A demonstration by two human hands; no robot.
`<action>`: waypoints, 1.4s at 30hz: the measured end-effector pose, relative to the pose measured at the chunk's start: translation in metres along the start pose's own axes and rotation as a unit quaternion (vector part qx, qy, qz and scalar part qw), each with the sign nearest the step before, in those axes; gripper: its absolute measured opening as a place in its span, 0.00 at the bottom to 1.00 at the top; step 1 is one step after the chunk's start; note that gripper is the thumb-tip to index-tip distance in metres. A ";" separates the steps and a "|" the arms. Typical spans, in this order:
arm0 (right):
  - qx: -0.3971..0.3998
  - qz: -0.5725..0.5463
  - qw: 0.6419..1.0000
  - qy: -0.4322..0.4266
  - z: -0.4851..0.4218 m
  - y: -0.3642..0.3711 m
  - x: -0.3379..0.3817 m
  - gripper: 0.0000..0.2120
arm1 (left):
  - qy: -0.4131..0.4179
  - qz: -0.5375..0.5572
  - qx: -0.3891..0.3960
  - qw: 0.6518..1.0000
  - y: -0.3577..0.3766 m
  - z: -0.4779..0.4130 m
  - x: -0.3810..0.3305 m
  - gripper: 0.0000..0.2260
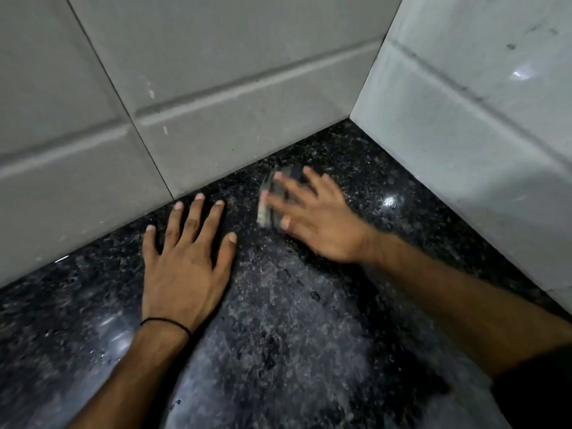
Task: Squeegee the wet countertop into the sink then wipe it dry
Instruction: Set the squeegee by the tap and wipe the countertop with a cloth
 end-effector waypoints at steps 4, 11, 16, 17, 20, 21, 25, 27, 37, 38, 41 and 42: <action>0.003 0.041 0.997 -0.061 0.035 0.002 -0.033 0.24 | 0.002 -0.003 0.003 1.000 0.000 -0.001 0.001 0.24; -0.060 -0.035 0.953 0.296 -0.044 -0.018 -0.086 0.23 | -0.006 0.022 -0.003 1.000 -0.003 -0.003 -0.003 0.24; -0.069 -0.024 0.984 0.162 -0.027 0.017 0.064 0.24 | -0.037 0.111 -0.102 0.988 -0.008 -0.002 0.004 0.24; -0.072 -0.026 0.988 0.132 -0.010 0.022 0.080 0.24 | -0.049 0.143 -0.133 0.980 -0.011 -0.001 0.007 0.24; -0.048 -0.019 0.999 -0.013 0.059 0.031 0.087 0.22 | -0.074 0.197 -0.173 0.962 -0.013 0.002 0.012 0.23; -0.032 -0.010 0.998 -0.059 0.083 0.030 0.075 0.21 | -0.076 0.186 -0.159 0.967 -0.013 0.003 0.011 0.23; -0.008 0.000 1.000 0.024 0.112 0.012 -0.032 0.22 | -0.043 0.036 -0.063 0.996 -0.005 0.000 0.003 0.24; -0.028 -0.022 0.980 0.194 0.102 0.000 -0.085 0.24 | -0.040 0.012 -0.041 0.998 -0.004 0.000 0.002 0.25; -0.031 0.000 0.999 0.023 0.150 0.019 -0.026 0.22 | -0.036 0.024 -0.056 0.997 -0.012 0.009 -0.034 0.25; -0.012 -0.001 1.000 0.005 0.153 0.016 -0.045 0.22 | -0.021 0.030 -0.063 0.997 -0.014 0.013 -0.049 0.25; -0.020 0.026 0.992 0.124 0.136 0.001 -0.124 0.24 | 0.029 0.042 -0.027 0.998 -0.005 0.023 -0.093 0.26; -0.009 0.027 0.979 0.202 0.128 -0.005 -0.147 0.24 | 0.037 0.045 -0.002 0.998 0.003 0.025 -0.103 0.27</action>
Point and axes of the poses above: each hand's wrist, its own z-axis away from the middle knuckle, its own y-axis out of the palm, x = y × z, the point moved 2 cm from there along -z, towards the middle knuckle, and after that the axes turned 13 degrees about y, right-handed, at the moved point
